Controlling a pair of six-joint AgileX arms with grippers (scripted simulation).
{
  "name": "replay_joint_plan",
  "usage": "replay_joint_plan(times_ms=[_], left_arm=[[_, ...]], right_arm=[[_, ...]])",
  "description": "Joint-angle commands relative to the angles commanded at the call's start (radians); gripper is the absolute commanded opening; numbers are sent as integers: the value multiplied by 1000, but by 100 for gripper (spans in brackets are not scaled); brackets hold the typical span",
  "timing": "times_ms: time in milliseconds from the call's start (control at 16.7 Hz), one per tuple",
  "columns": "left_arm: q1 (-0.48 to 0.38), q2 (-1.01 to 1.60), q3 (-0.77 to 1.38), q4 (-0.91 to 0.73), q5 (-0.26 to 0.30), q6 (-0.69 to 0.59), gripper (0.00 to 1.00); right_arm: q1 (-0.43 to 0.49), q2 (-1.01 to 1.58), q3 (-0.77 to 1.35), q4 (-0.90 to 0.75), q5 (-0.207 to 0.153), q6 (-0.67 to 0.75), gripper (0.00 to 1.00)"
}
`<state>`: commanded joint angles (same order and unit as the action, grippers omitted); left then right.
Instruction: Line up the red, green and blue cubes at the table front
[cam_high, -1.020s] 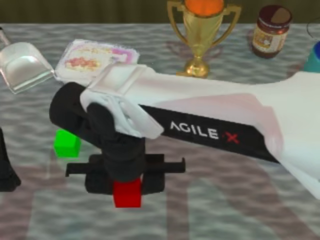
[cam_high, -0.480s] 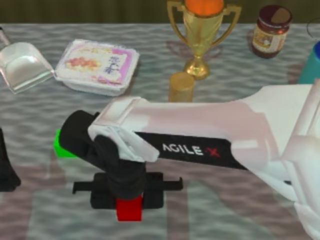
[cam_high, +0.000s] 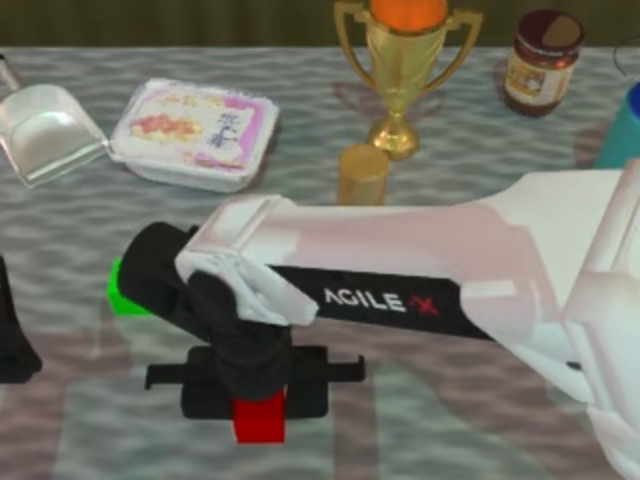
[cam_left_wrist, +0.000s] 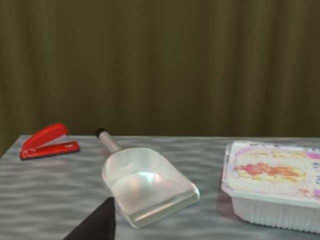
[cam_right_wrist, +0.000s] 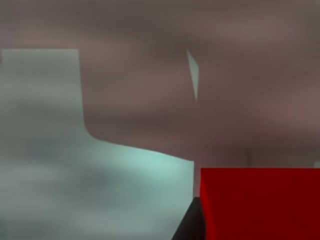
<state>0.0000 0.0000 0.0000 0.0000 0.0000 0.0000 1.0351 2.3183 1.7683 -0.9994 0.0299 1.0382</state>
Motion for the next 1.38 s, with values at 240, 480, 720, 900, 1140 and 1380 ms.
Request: replay_joint_plan(times_ms=[240, 480, 720, 900, 1140, 1380], left_arm=[[0, 0, 0, 0, 0, 0, 100], [0, 0, 0, 0, 0, 0, 100], [0, 0, 0, 0, 0, 0, 100], [0, 0, 0, 0, 0, 0, 100], [0, 0, 0, 0, 0, 0, 100], [0, 0, 0, 0, 0, 0, 100]], right_arm=[[0, 0, 0, 0, 0, 0, 83], [0, 0, 0, 0, 0, 0, 100], [0, 0, 0, 0, 0, 0, 100], [-2, -1, 0, 0, 0, 0, 100], [2, -16, 55, -74, 2, 3, 100], [9, -54, 152, -213, 0, 3, 100]])
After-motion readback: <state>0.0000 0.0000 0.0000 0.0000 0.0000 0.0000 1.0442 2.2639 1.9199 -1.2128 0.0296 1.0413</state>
